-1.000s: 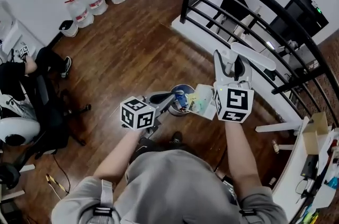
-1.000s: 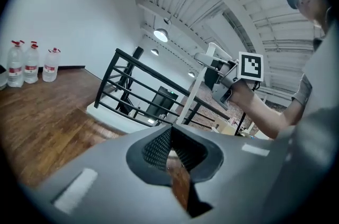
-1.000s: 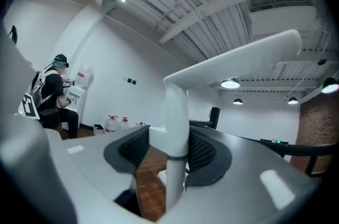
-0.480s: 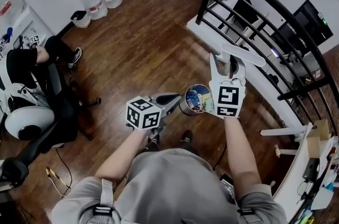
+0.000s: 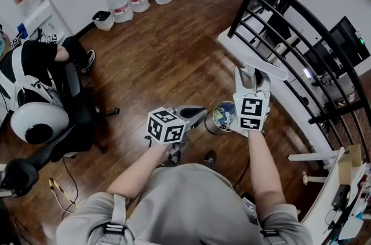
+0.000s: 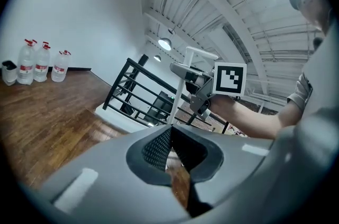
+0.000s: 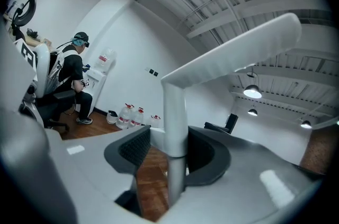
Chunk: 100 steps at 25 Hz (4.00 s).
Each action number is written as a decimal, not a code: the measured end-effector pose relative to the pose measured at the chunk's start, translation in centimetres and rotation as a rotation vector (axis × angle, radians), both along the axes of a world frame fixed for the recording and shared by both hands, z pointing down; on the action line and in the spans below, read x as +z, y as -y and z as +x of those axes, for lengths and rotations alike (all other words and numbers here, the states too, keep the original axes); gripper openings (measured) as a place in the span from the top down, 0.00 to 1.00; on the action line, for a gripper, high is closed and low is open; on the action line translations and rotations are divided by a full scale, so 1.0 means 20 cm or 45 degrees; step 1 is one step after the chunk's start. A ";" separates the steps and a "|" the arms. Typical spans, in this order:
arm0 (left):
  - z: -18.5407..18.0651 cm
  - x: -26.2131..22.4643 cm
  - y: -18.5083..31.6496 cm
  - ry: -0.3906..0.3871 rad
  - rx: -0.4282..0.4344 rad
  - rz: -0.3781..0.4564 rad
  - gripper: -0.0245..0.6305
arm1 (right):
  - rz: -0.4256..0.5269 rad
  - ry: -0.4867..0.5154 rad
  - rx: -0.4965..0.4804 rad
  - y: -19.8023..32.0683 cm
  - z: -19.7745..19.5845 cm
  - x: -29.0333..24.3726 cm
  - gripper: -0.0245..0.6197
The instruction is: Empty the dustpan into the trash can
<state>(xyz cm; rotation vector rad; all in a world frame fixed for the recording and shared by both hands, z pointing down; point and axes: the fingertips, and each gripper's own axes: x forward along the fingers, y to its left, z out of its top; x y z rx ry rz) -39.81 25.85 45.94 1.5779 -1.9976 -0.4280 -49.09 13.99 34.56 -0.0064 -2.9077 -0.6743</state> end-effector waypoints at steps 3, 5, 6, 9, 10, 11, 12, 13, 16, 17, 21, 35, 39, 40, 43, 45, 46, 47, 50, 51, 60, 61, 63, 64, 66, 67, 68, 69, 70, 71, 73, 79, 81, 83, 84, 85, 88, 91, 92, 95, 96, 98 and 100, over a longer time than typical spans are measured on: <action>0.01 -0.01 -0.03 0.006 0.011 0.004 0.96 | -0.005 0.004 0.010 -0.02 0.01 -0.01 0.68; 0.02 -0.02 -0.04 0.008 0.018 0.005 0.96 | -0.007 0.006 0.016 -0.02 0.02 -0.01 0.68; 0.02 -0.02 -0.05 0.009 0.023 0.005 0.96 | -0.007 0.009 0.023 -0.01 0.03 -0.02 0.68; 0.02 0.00 -0.05 0.003 0.052 0.006 0.96 | -0.014 0.032 0.069 0.05 0.09 -0.05 0.69; 0.03 0.01 -0.04 -0.004 0.067 0.007 0.96 | -0.019 0.044 0.093 0.08 0.12 -0.06 0.69; 0.03 0.02 -0.02 -0.011 0.086 0.008 0.96 | -0.025 0.058 0.123 0.12 0.15 -0.07 0.69; 0.05 0.03 0.01 -0.019 0.108 0.010 0.96 | -0.037 0.075 0.158 0.17 0.19 -0.09 0.69; 0.06 0.03 0.04 -0.026 0.134 0.012 0.96 | -0.054 0.093 0.198 0.23 0.24 -0.11 0.69; 0.15 0.03 0.20 -0.035 0.229 0.017 0.96 | -0.128 0.152 0.340 0.47 0.44 -0.16 0.69; 0.18 0.03 0.27 -0.033 0.267 0.019 0.96 | -0.156 0.173 0.389 0.56 0.52 -0.18 0.69; 0.34 0.01 0.57 -0.008 0.442 0.024 0.96 | -0.317 0.272 0.590 0.95 0.85 -0.20 0.70; 1.08 0.05 1.82 0.024 0.850 -0.005 0.96 | -0.552 0.486 0.850 1.99 1.98 -0.31 0.75; 1.31 0.09 2.03 0.016 0.976 -0.032 0.96 | -0.562 0.444 0.968 2.19 2.28 -0.14 0.77; 1.35 0.10 2.08 0.015 1.007 -0.042 0.96 | -0.555 0.432 1.003 2.24 2.35 -0.09 0.78; 1.46 0.16 2.18 0.016 1.096 -0.088 0.96 | -0.551 0.414 1.105 2.36 2.59 0.07 0.79; 1.53 0.19 2.23 0.017 1.159 -0.130 0.96 | -0.550 0.442 1.165 2.42 2.76 0.17 0.79; 1.56 0.21 2.25 0.020 1.192 -0.155 0.96 | -0.547 0.464 1.185 2.45 2.84 0.21 0.79; 1.60 0.23 2.27 0.025 1.224 -0.182 0.96 | -0.541 0.480 1.201 2.48 2.91 0.25 0.79; 1.69 0.28 2.34 0.042 1.301 -0.256 0.96 | -0.529 0.491 1.239 2.62 3.08 0.36 0.79; 1.72 0.30 2.36 0.044 1.322 -0.280 0.96 | -0.534 0.489 1.253 2.68 3.14 0.41 0.79; 1.91 0.55 2.57 0.030 1.457 -0.490 0.96 | -0.649 0.548 1.426 3.06 3.68 0.94 0.78; 1.92 0.58 2.58 0.022 1.461 -0.502 0.96 | -0.655 0.551 1.432 3.08 3.71 1.00 0.78; 1.93 0.63 2.60 0.005 1.473 -0.530 0.96 | -0.667 0.546 1.442 3.10 3.73 1.10 0.78; 1.93 0.66 2.61 0.000 1.482 -0.544 0.96 | -0.669 0.544 1.446 3.11 3.75 1.15 0.78; 1.94 0.72 2.62 -0.002 1.503 -0.572 0.96 | -0.658 0.558 1.451 3.11 3.78 1.20 0.78; 1.94 0.75 2.63 -0.001 1.513 -0.583 0.96 | -0.643 0.577 1.456 3.11 3.81 1.21 0.78; 1.95 0.78 2.65 -0.001 1.522 -0.592 0.96 | -0.626 0.600 1.466 3.11 3.85 1.21 0.78; 1.96 0.81 2.66 -0.001 1.530 -0.598 0.96 | -0.612 0.623 1.484 3.11 3.89 1.21 0.78; 1.97 0.83 2.68 -0.004 1.536 -0.603 0.96 | -0.606 0.642 1.513 3.11 3.93 1.21 0.78; 1.98 0.84 2.68 -0.009 1.540 -0.607 0.96 | -0.608 0.658 1.552 3.09 3.97 1.23 0.78; 2.00 0.84 2.68 -0.018 1.547 -0.608 0.96 | -0.633 0.691 1.640 3.01 4.04 1.27 0.77; 1.99 0.77 2.67 -0.028 1.560 -0.579 0.96 | -0.712 0.748 1.904 2.79 4.12 1.36 0.74; 1.98 0.74 2.66 -0.031 1.553 -0.567 0.96 | -0.747 0.734 1.976 2.73 4.13 1.40 0.71; 1.98 0.73 2.64 -0.034 1.545 -0.553 0.96 | -0.767 0.739 2.040 2.67 4.15 1.42 0.69; 1.98 0.73 2.63 -0.035 1.546 -0.549 0.96 | -0.776 0.742 2.071 2.65 4.16 1.44 0.69; 1.99 0.73 2.61 -0.036 1.548 -0.545 0.96 | -0.785 0.740 2.099 2.62 4.17 1.45 0.68; 1.99 0.72 2.56 -0.043 1.551 -0.529 0.96 | -0.825 0.701 2.157 2.54 4.17 1.49 0.60; 1.97 0.68 2.50 -0.049 1.537 -0.499 0.96 | -0.885 0.628 2.190 2.48 4.16 1.52 0.56; 1.97 0.66 2.49 -0.048 1.522 -0.480 0.96 | -0.902 0.590 2.192 2.47 4.15 1.53 0.53; 1.91 0.61 2.47 -0.047 1.467 -0.419 0.96 | -0.967 0.472 2.238 2.45 4.16 1.60 0.42; 1.88 0.60 2.46 -0.048 1.449 -0.404 0.96 | -1.008 0.446 2.270 2.42 4.17 1.64 0.40; 1.81 0.58 2.42 -0.050 1.399 -0.373 0.96 | -1.125 0.418 2.308 2.33 4.15 1.73 0.40; 1.71 0.56 2.39 -0.052 1.328 -0.333 0.96 | -1.249 0.356 2.245 2.23 4.03 1.81 0.40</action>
